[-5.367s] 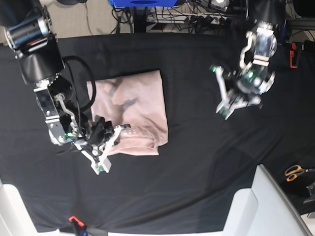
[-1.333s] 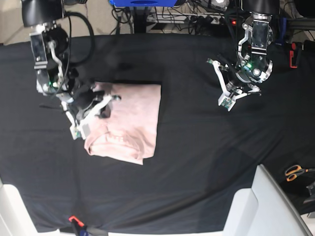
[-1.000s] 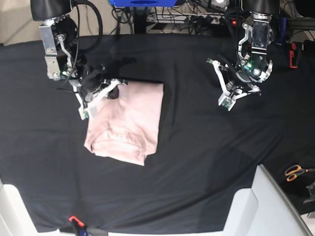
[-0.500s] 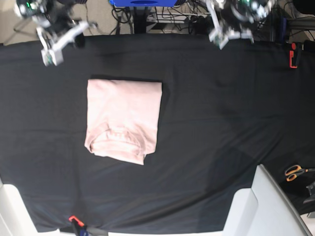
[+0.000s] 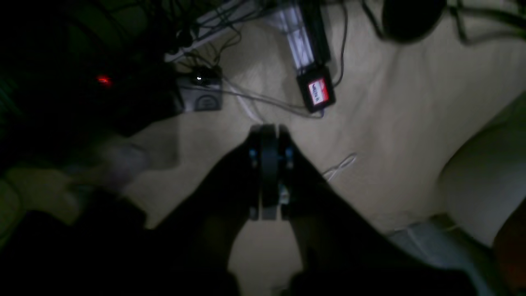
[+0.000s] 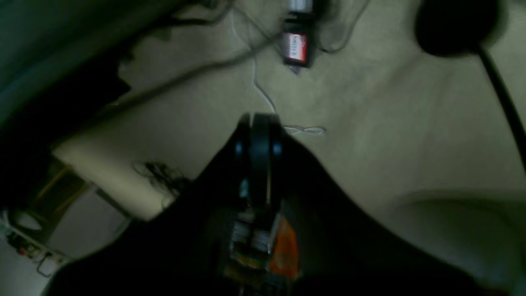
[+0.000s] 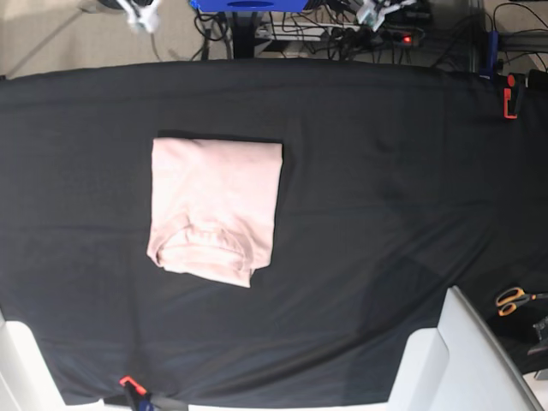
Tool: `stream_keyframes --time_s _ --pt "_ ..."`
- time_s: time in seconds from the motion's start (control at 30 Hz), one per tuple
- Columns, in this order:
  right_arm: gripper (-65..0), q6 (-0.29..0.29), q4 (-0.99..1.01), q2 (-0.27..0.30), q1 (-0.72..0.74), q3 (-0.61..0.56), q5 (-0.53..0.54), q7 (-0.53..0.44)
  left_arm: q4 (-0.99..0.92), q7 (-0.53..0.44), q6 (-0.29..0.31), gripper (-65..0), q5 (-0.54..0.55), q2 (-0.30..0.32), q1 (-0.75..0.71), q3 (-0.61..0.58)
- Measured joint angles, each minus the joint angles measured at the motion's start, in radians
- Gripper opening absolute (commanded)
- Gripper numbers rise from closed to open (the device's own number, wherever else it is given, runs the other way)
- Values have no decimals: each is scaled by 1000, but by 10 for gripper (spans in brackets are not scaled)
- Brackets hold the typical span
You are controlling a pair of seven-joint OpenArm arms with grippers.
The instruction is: Fold the T-shirt properly
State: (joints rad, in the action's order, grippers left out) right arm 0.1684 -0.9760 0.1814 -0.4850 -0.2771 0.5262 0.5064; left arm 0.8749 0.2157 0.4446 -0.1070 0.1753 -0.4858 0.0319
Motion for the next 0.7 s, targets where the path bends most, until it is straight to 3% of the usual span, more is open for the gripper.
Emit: stream_keyframes --time_s 0.1,0.2,0.27,0.33,0.43,0.5,0.7 --pt "-642 8 410 -58 175 -153 1 -227 -482 -188 0 -650 5 -4 243 -101" --pt "-642 3 847 -160 320 -238 1 -529 -884 -463 -2 -650 3 -28 431 -223" --pt "-642 5 979 -196 355 -240 1 -750 -878 -554 -82 -650 8 -34 453 -307" --pt "-642 8 975 -198 351 -196 4 -892 -874 -514 -215 -650 5 -45 479 -383" --pt "-642 5 946 -192 340 -94 7 -953 -815 -525 -356 -650 11 -42 475 -439" --pt "-642 5 937 -193 325 -14 6 -947 -798 -518 -390 -650 7 -38 463 -439" --pt "-642 4 932 -195 307 53 2 -938 -798 -515 -393 -650 3 -42 452 -447"
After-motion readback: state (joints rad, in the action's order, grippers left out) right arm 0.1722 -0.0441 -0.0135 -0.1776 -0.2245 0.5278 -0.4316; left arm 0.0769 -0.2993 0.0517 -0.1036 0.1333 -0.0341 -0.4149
